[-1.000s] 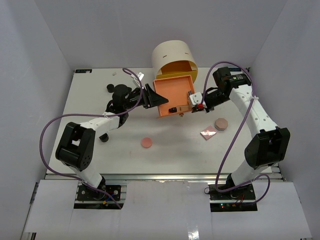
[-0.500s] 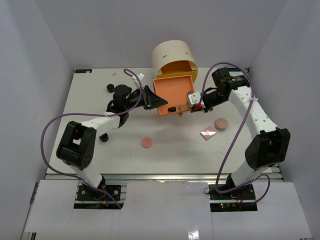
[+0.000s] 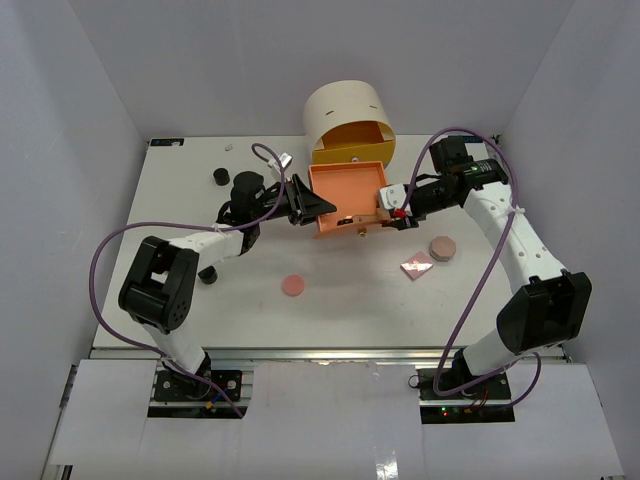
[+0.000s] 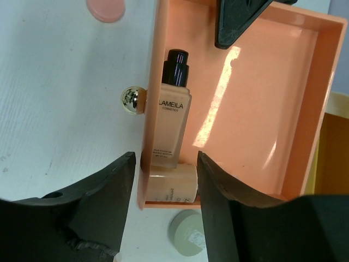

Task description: Organize the makeup

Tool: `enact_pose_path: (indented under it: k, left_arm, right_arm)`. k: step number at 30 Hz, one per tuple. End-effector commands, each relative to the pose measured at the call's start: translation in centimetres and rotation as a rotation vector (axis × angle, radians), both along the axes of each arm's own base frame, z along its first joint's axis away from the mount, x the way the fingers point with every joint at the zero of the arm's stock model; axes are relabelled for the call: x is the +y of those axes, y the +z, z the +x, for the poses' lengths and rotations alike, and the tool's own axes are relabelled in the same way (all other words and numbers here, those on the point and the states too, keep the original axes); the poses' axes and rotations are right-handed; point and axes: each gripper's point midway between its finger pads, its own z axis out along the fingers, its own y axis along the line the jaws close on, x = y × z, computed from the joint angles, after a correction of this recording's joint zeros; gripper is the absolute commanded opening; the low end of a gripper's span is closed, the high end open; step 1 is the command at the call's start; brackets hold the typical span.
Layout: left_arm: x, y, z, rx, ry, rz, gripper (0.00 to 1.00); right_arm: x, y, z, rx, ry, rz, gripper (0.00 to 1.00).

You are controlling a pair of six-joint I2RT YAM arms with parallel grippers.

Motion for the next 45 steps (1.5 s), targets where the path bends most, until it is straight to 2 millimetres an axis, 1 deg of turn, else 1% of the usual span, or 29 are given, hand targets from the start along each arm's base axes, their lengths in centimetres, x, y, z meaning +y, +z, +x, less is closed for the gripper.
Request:
enact_pose_path:
  k: [1,3,6,9,10,11,13,15,16,18,21,23,25,28,29,31,34,35,37,38,40,41,43,45]
  left_arm:
    - [-0.3,4.6,-0.5,-0.097,-0.031,-0.079,0.18]
    - [-0.3,4.7,-0.5,-0.090,-0.029,-0.086,0.18]
    - [-0.3,4.8,-0.3,-0.079,-0.017,-0.095,0.17]
    - [-0.3,5.1,-0.1,-0.074,-0.003,-0.111,0.17]
    - [-0.3,5.3,-0.1,-0.075,-0.001,-0.120,0.17]
    - [-0.3,5.5,-0.1,-0.075,0.002,-0.125,0.17]
    - [-0.2,5.9,0.0,-0.086,0.008,-0.137,0.17]
    - [-0.2,6.3,0.0,-0.100,0.008,-0.150,0.17]
    - [-0.2,6.5,0.0,-0.104,0.006,-0.156,0.17]
    - [-0.3,6.6,0.1,-0.103,0.003,-0.168,0.17]
    - [-0.5,6.5,0.1,-0.096,-0.018,-0.197,0.17]
    - [-0.6,6.5,0.2,-0.095,-0.031,-0.217,0.17]
    - [-0.8,6.6,0.3,-0.089,-0.046,-0.237,0.17]
    - [-1.1,6.5,0.7,-0.075,-0.064,-0.264,0.17]
    - [-1.2,6.5,1.0,-0.072,-0.069,-0.272,0.17]
    - [-1.5,6.4,1.7,-0.065,-0.077,-0.288,0.17]
    - [-1.9,6.5,2.6,-0.064,-0.083,-0.303,0.17]
    - [-2.1,6.5,3.0,-0.063,-0.083,-0.305,0.17]
    - [-2.5,6.7,3.8,-0.068,-0.090,-0.309,0.17]
    - [-2.6,6.7,4.1,-0.067,-0.092,-0.309,0.17]
    - [-2.9,6.6,5.0,-0.059,-0.094,-0.311,0.17]
    - [-3.0,6.5,5.3,-0.053,-0.093,-0.313,0.17]
    - [-3.2,6.2,6.1,-0.037,-0.095,-0.321,0.17]
    - [-3.5,5.8,6.7,-0.016,-0.093,-0.330,0.17]
  right_arm:
    - [0.6,2.3,-0.2,-0.057,-0.006,0.069,0.58]
    - [0.6,2.8,-0.1,-0.060,-0.023,0.074,0.62]
    - [0.4,4.1,0.3,-0.083,-0.067,0.091,0.64]
    - [0.4,5.8,-0.2,-0.070,-0.128,0.134,0.65]
    - [0.3,7.2,-0.1,-0.108,-0.146,0.166,0.66]
    - [0.3,7.6,-0.3,-0.106,-0.165,0.184,0.66]
    - [0.0,7.8,-0.5,-0.053,-0.254,0.223,0.67]
    - [-0.7,9.7,0.5,-0.115,-0.355,0.277,0.71]
    - [-1.2,9.8,1.0,-0.101,-0.430,0.299,0.76]
    - [-2.1,9.4,1.6,-0.035,-0.563,0.333,0.81]
    - [-2.4,8.5,1.2,-0.024,-0.562,0.321,0.88]
    - [-2.7,8.1,0.9,-0.060,-0.543,0.307,0.89]
    - [-3.3,8.0,1.2,-0.099,-0.540,0.296,0.88]
    - [-4.8,8.9,2.6,-0.119,-0.561,0.316,0.87]
    - [-5.4,9.6,3.2,-0.110,-0.568,0.340,0.87]
    - [-6.6,10.0,4.5,-0.072,-0.574,0.376,0.87]
    - [-6.6,10.5,4.1,-0.055,-0.443,0.407,0.88]
    - [-6.4,9.8,3.1,-0.078,-0.345,0.401,0.89]
    - [-6.0,7.4,1.8,-0.135,-0.240,0.364,0.91]
    - [-5.9,6.5,1.6,-0.162,-0.217,0.342,0.92]
    - [-6.0,5.7,1.9,-0.186,-0.218,0.313,0.92]
    - [-6.1,5.6,2.2,-0.195,-0.220,0.304,0.92]
    - [-5.2,5.7,2.1,-0.195,-0.192,0.303,0.91]
    - [-5.0,6.1,2.2,-0.200,-0.182,0.311,0.91]
